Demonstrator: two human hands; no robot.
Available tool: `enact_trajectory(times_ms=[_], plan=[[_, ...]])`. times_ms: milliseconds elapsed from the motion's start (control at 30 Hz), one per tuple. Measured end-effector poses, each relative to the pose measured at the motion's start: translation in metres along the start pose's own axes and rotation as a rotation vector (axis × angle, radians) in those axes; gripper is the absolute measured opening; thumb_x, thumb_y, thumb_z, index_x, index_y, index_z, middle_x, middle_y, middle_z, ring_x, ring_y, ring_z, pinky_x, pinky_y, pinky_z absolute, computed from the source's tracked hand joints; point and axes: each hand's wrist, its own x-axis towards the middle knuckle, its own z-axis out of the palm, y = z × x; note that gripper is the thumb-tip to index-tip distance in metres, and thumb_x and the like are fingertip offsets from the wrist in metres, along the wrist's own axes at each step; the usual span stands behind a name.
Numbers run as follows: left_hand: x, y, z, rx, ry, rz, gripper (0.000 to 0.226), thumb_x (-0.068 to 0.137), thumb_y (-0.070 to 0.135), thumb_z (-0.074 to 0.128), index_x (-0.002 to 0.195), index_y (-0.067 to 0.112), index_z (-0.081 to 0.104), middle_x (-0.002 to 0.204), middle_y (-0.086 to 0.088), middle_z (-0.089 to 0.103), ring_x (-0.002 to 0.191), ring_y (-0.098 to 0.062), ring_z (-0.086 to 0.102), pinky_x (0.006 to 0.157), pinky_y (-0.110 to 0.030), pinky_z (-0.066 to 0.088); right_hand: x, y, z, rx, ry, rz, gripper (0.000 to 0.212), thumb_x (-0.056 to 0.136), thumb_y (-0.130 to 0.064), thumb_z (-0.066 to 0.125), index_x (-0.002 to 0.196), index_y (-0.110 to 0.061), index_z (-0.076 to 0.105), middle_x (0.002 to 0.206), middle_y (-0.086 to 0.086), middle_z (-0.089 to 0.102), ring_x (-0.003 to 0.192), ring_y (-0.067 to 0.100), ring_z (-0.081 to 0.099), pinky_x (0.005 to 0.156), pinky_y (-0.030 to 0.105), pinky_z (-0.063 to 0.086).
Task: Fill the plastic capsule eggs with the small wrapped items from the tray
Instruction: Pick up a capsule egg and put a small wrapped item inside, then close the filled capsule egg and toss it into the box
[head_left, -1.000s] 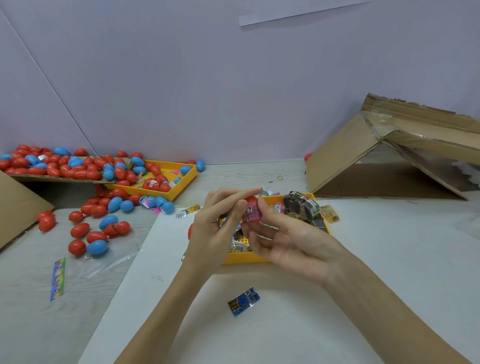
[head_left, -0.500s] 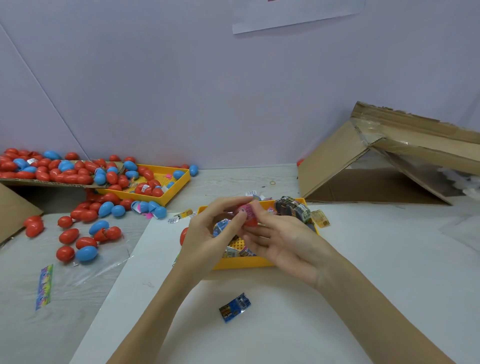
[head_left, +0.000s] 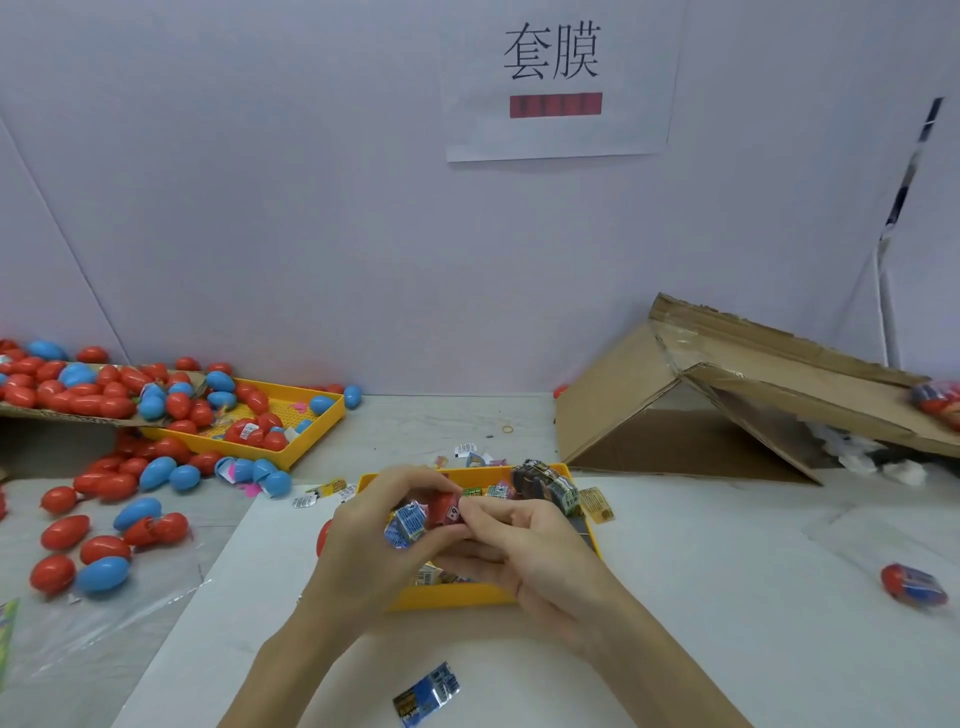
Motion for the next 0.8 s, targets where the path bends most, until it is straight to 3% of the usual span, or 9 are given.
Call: enact_trajectory(times_ms=[167, 267, 367, 433, 500, 567, 700, 800], plan=[[-0.003, -0.001, 0.007, 0.053, 0.021, 0.053, 0.042, 0.080, 0.031, 0.080, 0.118, 0.031, 0.062, 0.111, 0.014, 0.065, 0.106, -0.003, 0.062, 0.088, -0.017, 0.054, -0.001, -0.001, -0.001, -0.091, -0.006, -0.044, 0.027, 0.102, -0.020, 0.060, 0.120, -0.005, 0.073, 0.114, 0.019, 0.075, 0.110, 0.030, 0.071, 0.091, 0.035, 0.060], [-0.004, 0.000, 0.006, 0.068, 0.006, 0.003, 0.050, 0.085, 0.051, 0.073, 0.128, 0.037, 0.053, 0.121, 0.022, 0.053, 0.113, 0.001, 0.055, 0.094, -0.010, 0.046, 0.004, -0.004, -0.003, -0.087, 0.071, -0.018, 0.030, 0.103, -0.023, 0.058, 0.116, -0.001, 0.073, 0.111, 0.018, 0.076, 0.103, 0.025, 0.074, 0.085, 0.032, 0.061], [-0.002, 0.000, 0.002, 0.059, 0.089, -0.032, 0.042, 0.093, 0.063, 0.054, 0.126, 0.037, 0.053, 0.124, 0.023, 0.050, 0.114, -0.001, 0.055, 0.095, -0.006, 0.042, 0.016, -0.048, -0.022, 0.343, 0.095, -0.012, 0.029, 0.100, -0.016, 0.056, 0.116, 0.004, 0.069, 0.111, 0.020, 0.075, 0.094, 0.025, 0.076, 0.075, 0.030, 0.062], [0.001, 0.000, 0.000, 0.078, 0.135, -0.037, 0.039, 0.096, 0.063, 0.048, 0.120, 0.034, 0.058, 0.119, 0.019, 0.054, 0.111, -0.006, 0.057, 0.093, -0.008, 0.044, 0.026, -0.095, -0.045, 0.614, 0.132, -0.156, 0.029, 0.095, -0.015, 0.053, 0.107, 0.003, 0.073, 0.109, 0.019, 0.075, 0.090, 0.028, 0.076, 0.072, 0.033, 0.063], [0.002, 0.001, -0.001, 0.101, 0.159, -0.033, 0.034, 0.098, 0.057, 0.048, 0.111, 0.029, 0.063, 0.113, 0.014, 0.056, 0.108, -0.009, 0.059, 0.091, -0.011, 0.046, 0.032, -0.130, -0.063, 0.723, 0.177, -0.269, 0.050, 0.107, -0.030, 0.038, 0.114, 0.009, 0.068, 0.117, 0.022, 0.072, 0.092, 0.030, 0.075, 0.073, 0.035, 0.062], [0.002, 0.000, 0.000, 0.123, 0.169, -0.028, 0.032, 0.101, 0.048, 0.049, 0.104, 0.022, 0.068, 0.108, 0.011, 0.057, 0.105, -0.011, 0.059, 0.089, -0.013, 0.046, 0.035, -0.136, -0.074, 0.631, 0.192, -0.242, 0.066, 0.110, -0.043, 0.025, 0.125, 0.010, 0.060, 0.117, 0.021, 0.072, 0.091, 0.027, 0.074, 0.072, 0.033, 0.061], [0.003, -0.007, -0.003, 0.147, 0.168, -0.111, 0.030, 0.102, 0.041, 0.051, 0.096, 0.017, 0.069, 0.100, 0.010, 0.058, 0.099, -0.013, 0.058, 0.084, -0.018, 0.048, 0.031, -0.082, -0.070, 0.099, 0.235, -0.148, 0.046, 0.110, -0.033, 0.040, 0.117, 0.001, 0.069, 0.092, 0.010, 0.074, 0.079, 0.017, 0.071, 0.071, 0.027, 0.058], [0.002, -0.017, -0.006, 0.151, 0.197, -0.238, 0.024, 0.102, 0.033, 0.054, 0.096, 0.016, 0.069, 0.099, 0.009, 0.059, 0.098, -0.007, 0.058, 0.079, -0.013, 0.046, 0.028, -0.041, -0.056, -0.134, 0.226, -0.208, 0.041, 0.109, -0.025, 0.043, 0.106, 0.000, 0.074, 0.077, 0.013, 0.069, 0.064, 0.017, 0.065, 0.056, 0.023, 0.054]])
